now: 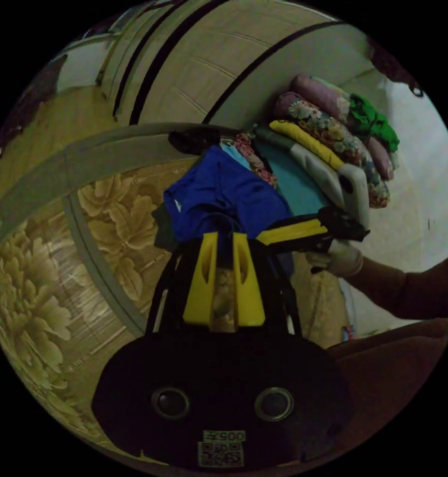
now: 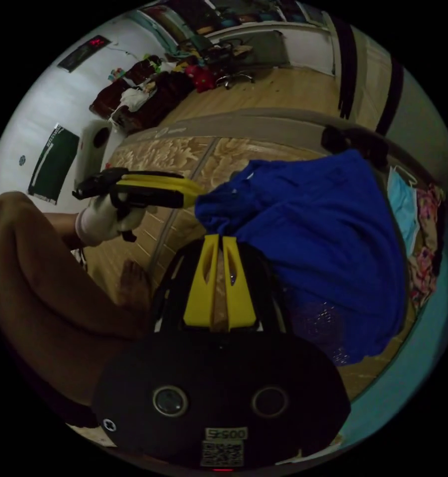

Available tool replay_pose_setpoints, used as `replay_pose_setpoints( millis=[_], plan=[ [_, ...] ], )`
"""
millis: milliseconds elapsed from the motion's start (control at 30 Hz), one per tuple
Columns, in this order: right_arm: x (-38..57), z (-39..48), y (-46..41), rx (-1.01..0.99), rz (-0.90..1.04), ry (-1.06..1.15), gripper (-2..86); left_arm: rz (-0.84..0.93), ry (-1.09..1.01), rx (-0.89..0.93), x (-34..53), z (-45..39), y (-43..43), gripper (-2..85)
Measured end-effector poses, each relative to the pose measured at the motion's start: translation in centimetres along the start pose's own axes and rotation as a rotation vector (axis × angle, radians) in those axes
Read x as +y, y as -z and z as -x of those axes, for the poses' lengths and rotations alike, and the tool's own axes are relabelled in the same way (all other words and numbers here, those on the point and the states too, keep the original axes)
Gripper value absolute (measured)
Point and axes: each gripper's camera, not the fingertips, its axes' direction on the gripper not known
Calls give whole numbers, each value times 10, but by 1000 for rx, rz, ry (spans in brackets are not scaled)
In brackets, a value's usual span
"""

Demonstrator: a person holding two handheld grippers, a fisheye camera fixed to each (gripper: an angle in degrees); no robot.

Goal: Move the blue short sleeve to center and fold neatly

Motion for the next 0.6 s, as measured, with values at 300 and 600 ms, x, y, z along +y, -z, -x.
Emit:
replay_pose_setpoints(
  millis=[300,600],
  plan=[
    [25,32,4,-112,15,-17,-14,72,88,117,9,12,2,82],
    [34,60,61,-219,-5,106,-13,76,115,156,54,7,37,4]
  ],
)
